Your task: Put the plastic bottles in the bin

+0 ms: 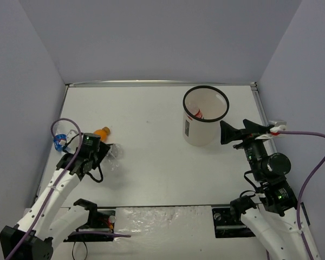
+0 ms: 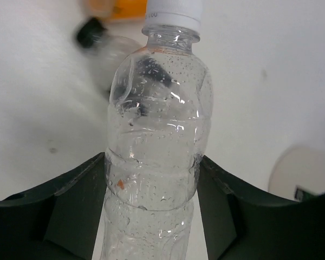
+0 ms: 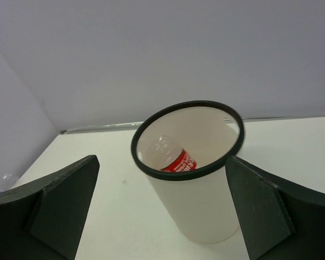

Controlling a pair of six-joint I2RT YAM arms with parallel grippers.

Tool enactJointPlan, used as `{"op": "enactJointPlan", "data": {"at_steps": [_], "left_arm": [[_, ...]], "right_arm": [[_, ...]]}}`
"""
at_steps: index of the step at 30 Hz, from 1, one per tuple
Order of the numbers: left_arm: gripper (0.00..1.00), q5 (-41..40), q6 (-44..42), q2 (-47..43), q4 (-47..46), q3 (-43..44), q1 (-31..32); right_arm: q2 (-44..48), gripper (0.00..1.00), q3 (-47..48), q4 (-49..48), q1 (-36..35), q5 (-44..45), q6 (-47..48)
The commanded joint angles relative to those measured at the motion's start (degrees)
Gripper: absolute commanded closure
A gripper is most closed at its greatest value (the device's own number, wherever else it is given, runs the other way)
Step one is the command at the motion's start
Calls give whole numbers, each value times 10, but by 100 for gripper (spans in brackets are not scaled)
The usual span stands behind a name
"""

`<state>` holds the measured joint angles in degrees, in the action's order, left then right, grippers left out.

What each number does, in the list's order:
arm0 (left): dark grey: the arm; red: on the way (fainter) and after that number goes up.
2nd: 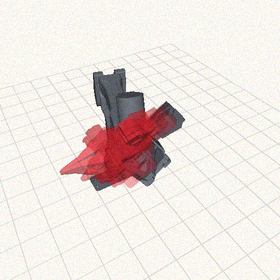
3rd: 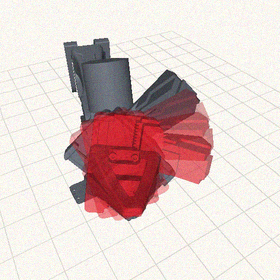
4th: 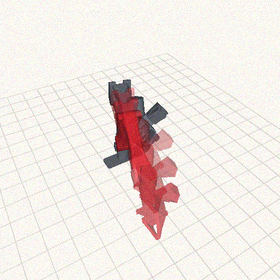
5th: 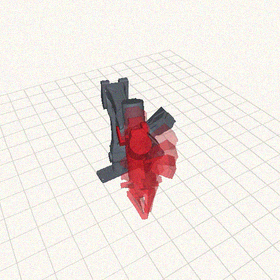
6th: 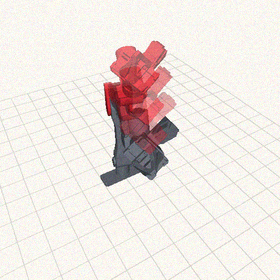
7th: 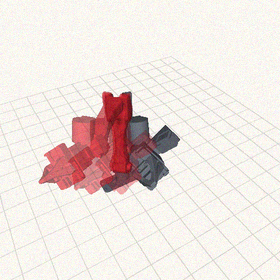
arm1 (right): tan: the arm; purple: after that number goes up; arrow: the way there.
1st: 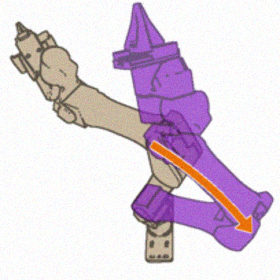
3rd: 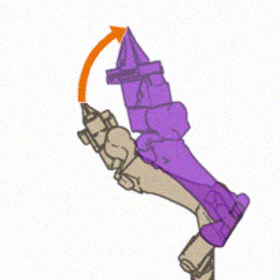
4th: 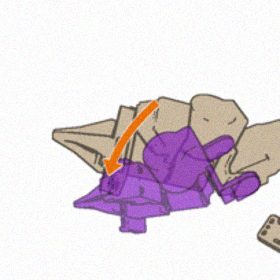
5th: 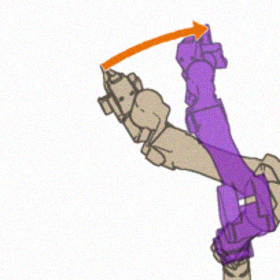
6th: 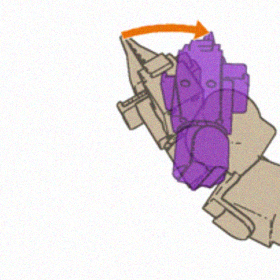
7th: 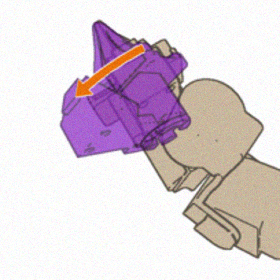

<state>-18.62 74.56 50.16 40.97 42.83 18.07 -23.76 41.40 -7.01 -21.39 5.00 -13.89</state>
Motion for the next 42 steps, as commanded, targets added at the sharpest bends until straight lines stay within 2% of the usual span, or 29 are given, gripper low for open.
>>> {"op": "enactJointPlan", "data": {"at_steps": [1, 2, 4, 6, 11, 15, 17, 20, 26, 30, 34, 37, 40, 42], "left_arm": [[63, 244, -273, 3, -248, 49, 38], [64, 275, -306, 8, -278, 57, 60], [64, 281, -369, 23, -294, 75, 126], [66, 273, -419, 37, -293, 103, 184], [76, 267, -484, 64, -308, 125, 256], [79, 238, -495, 67, -314, 142, 260], [83, 252, -506, 76, -311, 159, 261], [85, 277, -525, 95, -316, 174, 270], [85, 276, -538, 108, -330, 183, 279], [85, 325, -554, 118, -331, 216, 281], [85, 342, -554, 124, -350, 214, 284], [85, 354, -556, 131, -344, 217, 286], [85, 358, -551, 131, -358, 206, 288], [85, 358, -546, 132, -369, 198, 290]], "right_arm": [[-79, 0, 39, -35, -2, -160, -4], [-102, 0, 46, -35, -2, -197, -7], [-149, 0, 59, -38, -2, -247, -22], [-188, 0, 67, -41, -3, -264, -40], [-220, 0, 76, -52, -5, -268, -75], [-180, 0, 70, -43, -5, -226, -85], [-148, 0, 63, -42, -5, -179, -100], [-124, 0, 59, -42, -5, -159, -111], [-109, 0, 65, -7, -5, -100, -110], [-111, 0, 65, -7, -5, -99, -119], [-122, 0, 66, -5, -6, -87, -128], [-125, 0, 67, -23, -5, -123, -144], [-150, 0, 55, -76, -5, -212, -174], [-189, 0, 33, -170, -7, -306, -228]]}}
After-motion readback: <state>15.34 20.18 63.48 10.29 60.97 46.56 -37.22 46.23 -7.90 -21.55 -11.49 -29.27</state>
